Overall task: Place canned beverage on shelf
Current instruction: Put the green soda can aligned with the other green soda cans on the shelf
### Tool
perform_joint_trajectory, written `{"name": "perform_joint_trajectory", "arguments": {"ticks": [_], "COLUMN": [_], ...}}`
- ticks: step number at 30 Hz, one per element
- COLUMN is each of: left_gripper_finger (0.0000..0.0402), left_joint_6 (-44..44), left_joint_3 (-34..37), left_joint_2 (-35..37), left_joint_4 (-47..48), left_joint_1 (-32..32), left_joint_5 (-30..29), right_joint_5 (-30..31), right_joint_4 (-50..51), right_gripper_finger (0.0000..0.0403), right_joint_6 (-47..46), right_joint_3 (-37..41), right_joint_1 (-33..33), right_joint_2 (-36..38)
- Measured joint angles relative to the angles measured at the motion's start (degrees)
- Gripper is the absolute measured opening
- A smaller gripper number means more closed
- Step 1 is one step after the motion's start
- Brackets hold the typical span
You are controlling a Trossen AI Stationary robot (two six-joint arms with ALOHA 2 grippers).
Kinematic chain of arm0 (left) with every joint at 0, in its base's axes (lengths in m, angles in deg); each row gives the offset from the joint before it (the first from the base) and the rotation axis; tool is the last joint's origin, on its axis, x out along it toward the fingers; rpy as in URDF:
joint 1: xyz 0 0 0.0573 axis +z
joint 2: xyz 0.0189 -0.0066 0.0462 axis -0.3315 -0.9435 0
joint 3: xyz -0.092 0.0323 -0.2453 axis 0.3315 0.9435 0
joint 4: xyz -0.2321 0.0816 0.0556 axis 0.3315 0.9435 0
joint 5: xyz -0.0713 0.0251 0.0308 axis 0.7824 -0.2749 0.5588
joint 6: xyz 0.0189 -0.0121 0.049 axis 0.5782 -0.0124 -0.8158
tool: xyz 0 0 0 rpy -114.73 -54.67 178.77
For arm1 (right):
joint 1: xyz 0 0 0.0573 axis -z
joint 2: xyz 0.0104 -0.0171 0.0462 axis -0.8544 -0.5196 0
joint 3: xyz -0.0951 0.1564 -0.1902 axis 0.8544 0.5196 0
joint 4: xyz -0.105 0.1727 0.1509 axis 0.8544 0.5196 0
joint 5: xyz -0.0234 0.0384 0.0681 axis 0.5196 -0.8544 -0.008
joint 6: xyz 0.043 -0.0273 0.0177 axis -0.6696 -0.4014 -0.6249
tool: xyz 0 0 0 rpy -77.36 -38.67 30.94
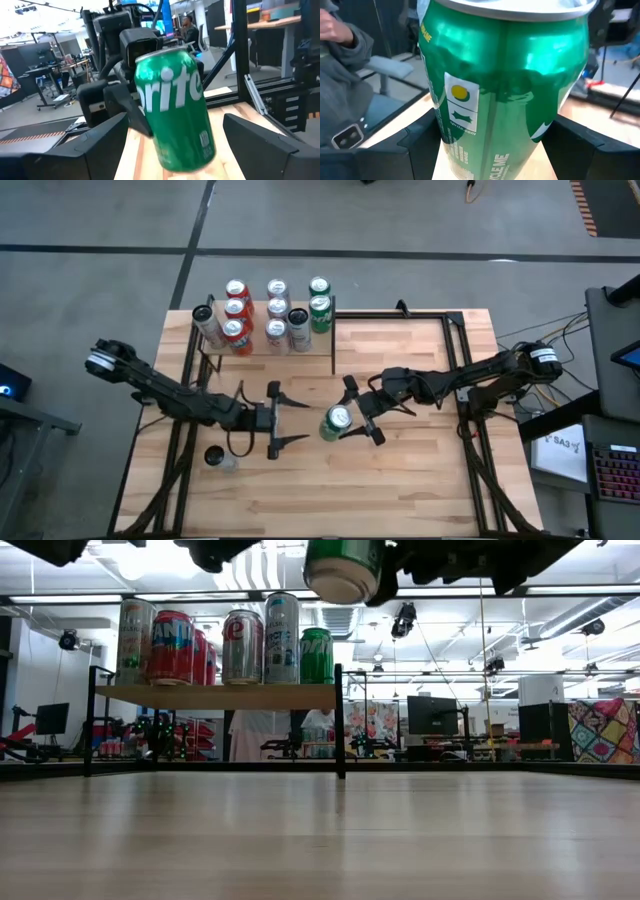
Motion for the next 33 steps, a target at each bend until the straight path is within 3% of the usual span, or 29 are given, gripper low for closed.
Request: {"name": "perform_joint_trajectory", "arguments": {"ticks": [15,26,33], "left_gripper_finger": [0.0311,0.0315,0.0359], "left_joint_6": [7.0,9.5,9.7], "left_joint_3": [-7.7,-7.0,-6.9], "left_joint_2": [-14.0,-14.5,-14.5], "left_joint_4": [-0.1,-1.9,-1.9], "left_joint_1": [-0.1,-0.4,-0.4], "left_joint_5": [-2.4,-3.0,-3.0], "right_joint_5": [0.0,0.6,0.6], "right_joint_4": [7.3,8.6,8.6], "right_gripper_finger": [0.0281,0.0281,0.0281], "right_joint_6": [0.1,-0.6,-0.9], "right_joint_3": [0.0,0.0,0.0], "right_joint_1": [-1.4,-2.4,-2.8], "right_joint_2": [-0.1,-0.4,-0.4]}}
